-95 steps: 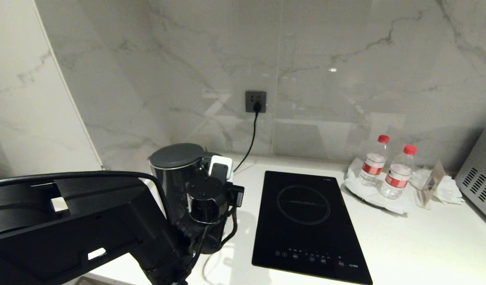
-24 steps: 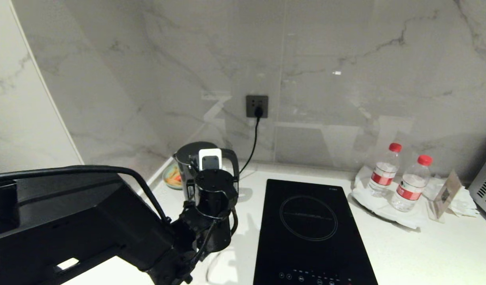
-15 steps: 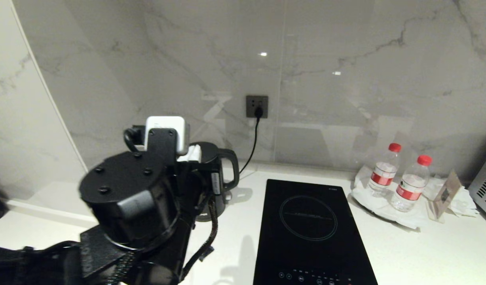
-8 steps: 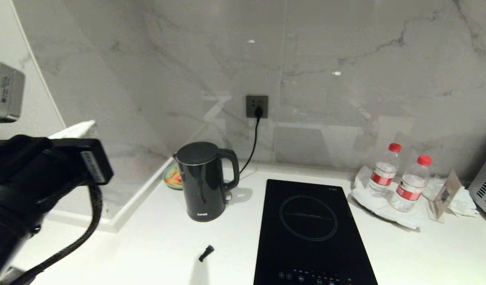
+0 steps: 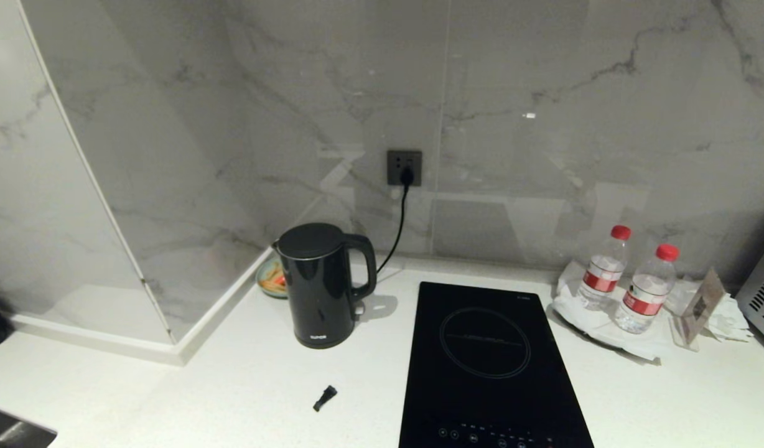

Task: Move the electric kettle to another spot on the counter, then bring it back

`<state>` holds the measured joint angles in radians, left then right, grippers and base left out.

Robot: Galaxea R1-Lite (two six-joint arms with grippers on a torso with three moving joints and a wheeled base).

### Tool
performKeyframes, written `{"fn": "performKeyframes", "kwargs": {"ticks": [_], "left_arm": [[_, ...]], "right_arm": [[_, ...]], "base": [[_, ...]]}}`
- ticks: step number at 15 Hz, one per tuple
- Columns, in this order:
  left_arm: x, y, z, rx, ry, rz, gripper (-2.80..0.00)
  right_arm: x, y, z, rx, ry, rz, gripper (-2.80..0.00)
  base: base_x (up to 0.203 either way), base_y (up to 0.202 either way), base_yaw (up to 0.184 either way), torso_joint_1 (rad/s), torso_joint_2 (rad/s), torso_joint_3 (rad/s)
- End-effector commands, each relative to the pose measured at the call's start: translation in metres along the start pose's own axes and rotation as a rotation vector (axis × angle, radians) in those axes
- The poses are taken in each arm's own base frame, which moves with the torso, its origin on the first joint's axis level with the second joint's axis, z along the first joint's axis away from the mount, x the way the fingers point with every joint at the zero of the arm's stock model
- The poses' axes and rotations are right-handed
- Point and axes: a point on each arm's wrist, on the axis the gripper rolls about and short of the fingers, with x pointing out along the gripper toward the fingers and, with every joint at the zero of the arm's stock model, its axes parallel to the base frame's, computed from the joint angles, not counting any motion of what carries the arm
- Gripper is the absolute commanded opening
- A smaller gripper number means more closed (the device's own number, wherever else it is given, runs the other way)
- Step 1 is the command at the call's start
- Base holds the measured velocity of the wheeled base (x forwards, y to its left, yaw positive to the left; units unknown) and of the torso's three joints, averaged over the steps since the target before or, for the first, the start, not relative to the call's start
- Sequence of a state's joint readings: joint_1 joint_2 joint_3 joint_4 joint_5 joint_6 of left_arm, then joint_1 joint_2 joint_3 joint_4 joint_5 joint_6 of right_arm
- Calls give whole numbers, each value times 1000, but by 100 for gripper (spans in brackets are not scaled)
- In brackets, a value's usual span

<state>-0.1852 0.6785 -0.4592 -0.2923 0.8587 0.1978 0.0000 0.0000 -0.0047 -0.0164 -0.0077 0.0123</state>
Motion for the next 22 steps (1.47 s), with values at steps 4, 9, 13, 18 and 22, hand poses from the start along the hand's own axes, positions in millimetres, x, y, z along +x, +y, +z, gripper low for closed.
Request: {"fn": "performKeyframes", "kwargs": {"ticks": [4, 9, 13, 18, 22], "left_arm": [[-59, 38, -93, -91, -112, -46, -280], [-71, 17, -152, -40, -69, -737, -280], [-69, 17, -156, -73, -28, -692, -280], [-69, 17, -156, -77, -27, -688, -280], [-69, 17, -156, -137, -8, -683, -280]], "right_arm": [[0, 0, 0, 0, 1, 0, -280], [0, 0, 0, 0, 1, 0, -280], [0, 0, 0, 0, 1, 0, -280], [0, 0, 0, -12, -3, 0, -280], [0, 0, 0, -7, 0, 0, -280]], "base": [[0, 0, 0, 0, 0, 0], [0, 0, 0, 0, 0, 0], [0, 0, 0, 0, 0, 0], [0, 0, 0, 0, 0, 0], [0, 0, 0, 0, 0, 0]]}}
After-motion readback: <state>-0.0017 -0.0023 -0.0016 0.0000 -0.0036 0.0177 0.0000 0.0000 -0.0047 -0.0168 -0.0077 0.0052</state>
